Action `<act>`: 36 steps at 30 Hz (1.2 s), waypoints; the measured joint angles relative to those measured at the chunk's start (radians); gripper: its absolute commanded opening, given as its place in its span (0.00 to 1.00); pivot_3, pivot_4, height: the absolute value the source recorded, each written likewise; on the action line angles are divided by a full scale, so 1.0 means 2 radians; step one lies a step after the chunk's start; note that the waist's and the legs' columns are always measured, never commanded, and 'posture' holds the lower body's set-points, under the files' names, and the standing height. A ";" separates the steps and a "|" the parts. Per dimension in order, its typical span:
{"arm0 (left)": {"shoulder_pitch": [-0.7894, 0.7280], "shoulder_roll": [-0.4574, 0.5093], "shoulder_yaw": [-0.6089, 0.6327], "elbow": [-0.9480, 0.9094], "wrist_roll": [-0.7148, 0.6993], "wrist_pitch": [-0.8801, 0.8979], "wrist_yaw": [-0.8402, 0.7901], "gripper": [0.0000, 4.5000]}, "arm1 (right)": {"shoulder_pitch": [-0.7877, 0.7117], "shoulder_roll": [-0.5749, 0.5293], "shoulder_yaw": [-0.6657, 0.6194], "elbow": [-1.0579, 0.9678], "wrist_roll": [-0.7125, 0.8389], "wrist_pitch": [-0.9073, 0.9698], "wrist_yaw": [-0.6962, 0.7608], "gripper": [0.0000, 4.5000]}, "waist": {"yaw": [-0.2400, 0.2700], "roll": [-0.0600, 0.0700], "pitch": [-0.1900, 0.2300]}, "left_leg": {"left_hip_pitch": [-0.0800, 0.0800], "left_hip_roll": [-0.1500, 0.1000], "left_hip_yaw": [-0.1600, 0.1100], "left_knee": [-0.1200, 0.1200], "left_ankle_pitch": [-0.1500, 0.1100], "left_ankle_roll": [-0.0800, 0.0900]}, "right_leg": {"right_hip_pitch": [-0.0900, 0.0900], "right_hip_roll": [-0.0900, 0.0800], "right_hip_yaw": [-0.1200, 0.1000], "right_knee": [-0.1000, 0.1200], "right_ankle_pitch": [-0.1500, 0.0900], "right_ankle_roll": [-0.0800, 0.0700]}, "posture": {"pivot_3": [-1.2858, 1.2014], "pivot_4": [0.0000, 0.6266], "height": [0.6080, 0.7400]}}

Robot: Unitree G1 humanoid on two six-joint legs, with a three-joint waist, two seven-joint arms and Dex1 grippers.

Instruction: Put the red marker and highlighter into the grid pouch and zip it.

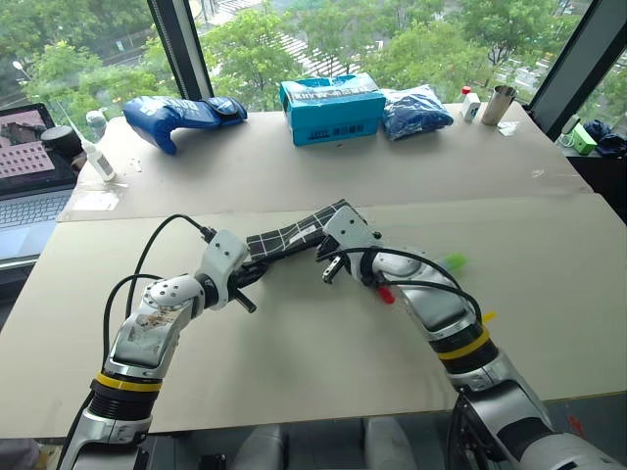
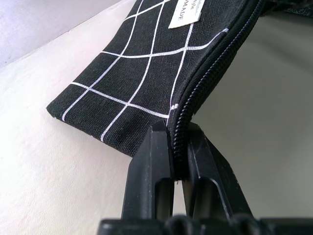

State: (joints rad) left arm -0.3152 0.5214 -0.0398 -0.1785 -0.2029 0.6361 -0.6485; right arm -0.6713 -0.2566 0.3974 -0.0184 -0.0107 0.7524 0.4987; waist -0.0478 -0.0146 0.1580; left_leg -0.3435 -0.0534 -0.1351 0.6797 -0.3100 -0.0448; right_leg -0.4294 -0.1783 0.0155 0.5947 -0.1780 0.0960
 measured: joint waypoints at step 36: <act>-0.008 0.015 0.016 0.008 -0.022 0.006 -0.025 0.00 | -0.018 -0.123 -0.163 -0.076 0.136 0.078 0.180 0.41 | -0.003 0.000 0.000 | -0.005 0.000 0.000 0.000 0.000 0.000 | -0.005 0.000 0.000 0.001 0.001 0.000 | 0.52 0.24 1.00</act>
State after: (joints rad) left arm -0.3309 0.5521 -0.0083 -0.1617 -0.2474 0.6483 -0.6979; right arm -0.7064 -0.5019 0.0713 -0.1695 0.2619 0.9091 0.8586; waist -0.0540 -0.0146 0.1580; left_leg -0.3530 -0.0540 -0.1355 0.6804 -0.3095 -0.0457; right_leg -0.4395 -0.1786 0.0152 0.5959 -0.1762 0.0951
